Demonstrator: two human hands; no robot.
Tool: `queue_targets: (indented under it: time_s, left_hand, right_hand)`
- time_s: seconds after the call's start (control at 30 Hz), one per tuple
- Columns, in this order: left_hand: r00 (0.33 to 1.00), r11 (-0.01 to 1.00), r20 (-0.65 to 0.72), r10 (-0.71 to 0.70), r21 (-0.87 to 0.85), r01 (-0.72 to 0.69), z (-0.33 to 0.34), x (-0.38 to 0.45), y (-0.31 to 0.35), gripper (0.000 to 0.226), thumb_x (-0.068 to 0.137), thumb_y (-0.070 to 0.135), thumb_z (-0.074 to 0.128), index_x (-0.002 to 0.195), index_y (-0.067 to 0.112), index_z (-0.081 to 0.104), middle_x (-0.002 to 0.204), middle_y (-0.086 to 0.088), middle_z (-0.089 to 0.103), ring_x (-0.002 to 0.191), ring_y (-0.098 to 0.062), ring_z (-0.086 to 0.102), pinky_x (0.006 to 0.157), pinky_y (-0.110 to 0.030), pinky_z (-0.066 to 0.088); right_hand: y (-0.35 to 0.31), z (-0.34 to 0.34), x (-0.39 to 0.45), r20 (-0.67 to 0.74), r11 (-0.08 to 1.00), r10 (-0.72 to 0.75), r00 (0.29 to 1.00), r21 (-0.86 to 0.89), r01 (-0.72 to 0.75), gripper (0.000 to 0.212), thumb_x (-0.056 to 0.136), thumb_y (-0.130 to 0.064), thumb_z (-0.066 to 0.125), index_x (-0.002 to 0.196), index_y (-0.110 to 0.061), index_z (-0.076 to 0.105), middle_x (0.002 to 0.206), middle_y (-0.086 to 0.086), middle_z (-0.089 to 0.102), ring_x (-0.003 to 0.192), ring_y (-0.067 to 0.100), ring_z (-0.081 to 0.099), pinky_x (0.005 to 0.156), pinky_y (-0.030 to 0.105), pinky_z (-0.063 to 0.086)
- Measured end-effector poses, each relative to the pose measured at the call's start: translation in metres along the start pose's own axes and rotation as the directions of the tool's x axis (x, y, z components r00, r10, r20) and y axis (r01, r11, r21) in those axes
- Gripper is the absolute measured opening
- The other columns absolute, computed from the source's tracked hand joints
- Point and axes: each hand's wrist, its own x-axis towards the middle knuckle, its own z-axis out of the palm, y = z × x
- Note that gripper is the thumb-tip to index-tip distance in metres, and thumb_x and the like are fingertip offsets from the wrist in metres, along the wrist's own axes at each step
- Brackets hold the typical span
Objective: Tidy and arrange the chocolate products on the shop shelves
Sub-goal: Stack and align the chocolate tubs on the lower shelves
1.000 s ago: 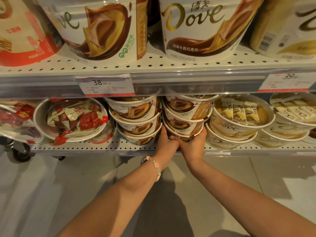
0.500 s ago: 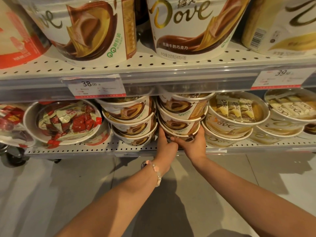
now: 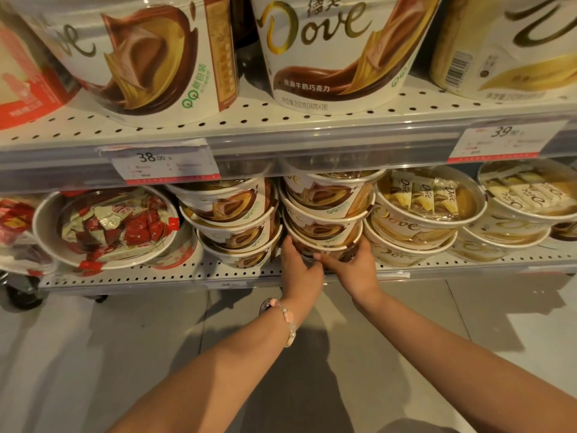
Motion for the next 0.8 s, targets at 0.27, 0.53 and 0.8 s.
queue_targets:
  time_s: [0.27, 0.53, 0.8]
  left_hand:
    - [0.992, 0.999, 0.127, 0.026, 0.037, -0.031, -0.008, 0.025, 0.000, 0.106, 0.058, 0.018, 0.085, 0.144, 0.023, 0.023, 0.140, 0.003, 0.044, 0.129, -0.011, 0.040, 0.112, -0.038, 0.030]
    - [0.996, 0.996, 0.055, 0.072, 0.042, -0.074, -0.005, 0.029, -0.004, 0.106, 0.050, 0.017, 0.091, 0.139, 0.024, 0.033, 0.132, 0.007, 0.052, 0.122, -0.008, 0.047, 0.107, -0.033, 0.037]
    - [0.992, 0.995, -0.107, 0.061, -0.066, -0.068, 0.020, 0.022, -0.010, 0.112, 0.049, 0.015, 0.091, 0.141, 0.026, 0.028, 0.137, 0.005, 0.045, 0.118, -0.005, 0.046, 0.090, -0.011, 0.037]
  right_hand:
    - [0.007, 0.007, -0.006, -0.070, 0.989, -0.095, 0.993, -0.117, 0.086, 0.087, 0.063, -0.011, 0.084, 0.137, -0.009, 0.038, 0.134, 0.007, 0.049, 0.125, 0.020, 0.048, 0.102, 0.045, 0.042]
    - [0.010, -0.001, -0.001, -0.026, 0.989, -0.097, 0.995, -0.115, 0.093, 0.067, 0.073, -0.013, 0.078, 0.128, -0.021, 0.042, 0.115, -0.015, 0.054, 0.115, 0.012, 0.054, 0.096, 0.033, 0.048]
    - [0.009, -0.017, 0.011, 0.115, 0.982, -0.107, 0.988, -0.145, 0.124, 0.072, 0.076, -0.009, 0.074, 0.138, -0.013, 0.036, 0.129, -0.002, 0.053, 0.121, 0.014, 0.051, 0.097, 0.016, 0.041]
